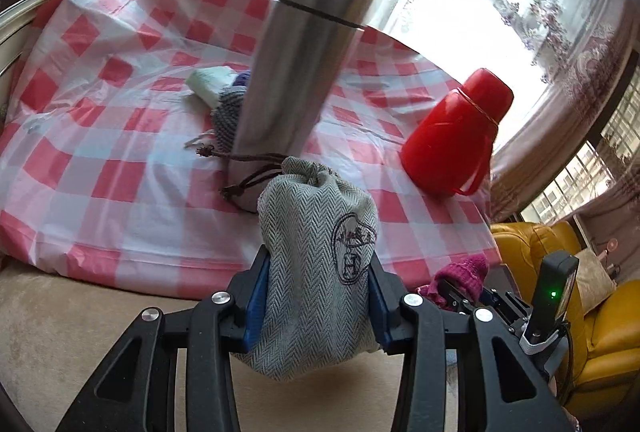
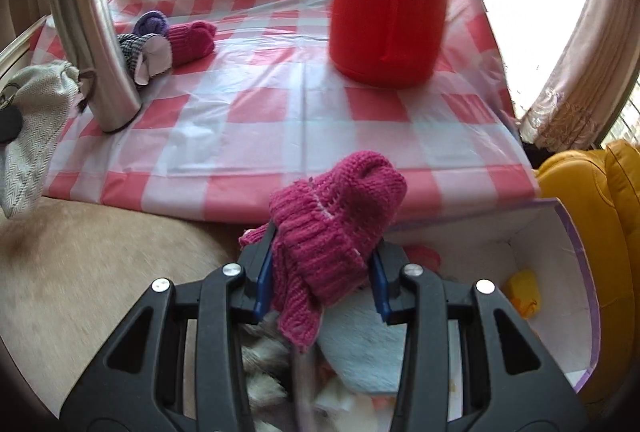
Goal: Organize soft objects
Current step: 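Carry the grey pouch and pink glove over the white box, then open both tools to drop the pouch and glove into the box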
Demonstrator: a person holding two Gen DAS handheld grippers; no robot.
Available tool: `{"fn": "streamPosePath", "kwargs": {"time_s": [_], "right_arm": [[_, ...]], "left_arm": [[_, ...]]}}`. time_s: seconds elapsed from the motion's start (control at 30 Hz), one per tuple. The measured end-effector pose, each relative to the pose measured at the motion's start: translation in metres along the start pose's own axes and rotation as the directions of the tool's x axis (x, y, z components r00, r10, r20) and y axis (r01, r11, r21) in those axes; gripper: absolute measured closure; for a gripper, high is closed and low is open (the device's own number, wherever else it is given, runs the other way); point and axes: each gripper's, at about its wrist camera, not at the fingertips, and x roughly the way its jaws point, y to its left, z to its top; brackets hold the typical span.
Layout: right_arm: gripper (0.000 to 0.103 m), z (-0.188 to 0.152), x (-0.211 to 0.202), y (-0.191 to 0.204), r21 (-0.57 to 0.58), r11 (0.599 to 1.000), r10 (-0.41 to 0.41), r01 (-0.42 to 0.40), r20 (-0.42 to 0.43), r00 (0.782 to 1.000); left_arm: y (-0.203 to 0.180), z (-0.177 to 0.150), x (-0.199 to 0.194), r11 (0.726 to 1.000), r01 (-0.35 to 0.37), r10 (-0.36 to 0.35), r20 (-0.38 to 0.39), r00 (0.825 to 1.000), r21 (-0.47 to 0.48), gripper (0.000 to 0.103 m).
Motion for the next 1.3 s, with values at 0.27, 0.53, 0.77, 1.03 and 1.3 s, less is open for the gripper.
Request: {"fn": "streamPosePath", "kwargs": {"time_s": [0.27,0.53,0.77,1.03,1.3], "right_arm": [[0.06,-0.049,-0.016,-0.071,0.09,0.993,-0.069,0.074,-0.06,0.996],[0.06,-0.082,-0.029,-0.131,0.177,0.973,-0.132,0.15,-0.109,0.985],[0.06,-0.103,-0.032,-0.158,0.213,0.962,-0.145,0.173,-0.14,0.979],[0.058,-0.112,-0.03,-0.172,0.241,0.955,-0.138,0.172,-0.151,0.979],[0.049,-0.112,-0.022,-0.167,0.233,0.96,-0.115,0.154,-0.173,0.978]], "left_arm": [[-0.084,-0.01,0.029,0.976,0.126,-0.116,-0.067,0.991,0.178,0.059],[-0.187,-0.016,0.067,0.887,0.234,-0.196,-0.135,0.971,0.399,0.059],[-0.266,-0.036,0.098,0.76,0.288,-0.216,-0.192,0.957,0.583,0.059],[-0.321,-0.058,0.123,0.636,0.327,-0.225,-0.238,0.945,0.699,0.058],[-0.334,-0.065,0.147,0.613,0.28,-0.179,-0.216,0.96,0.739,0.023]]}}
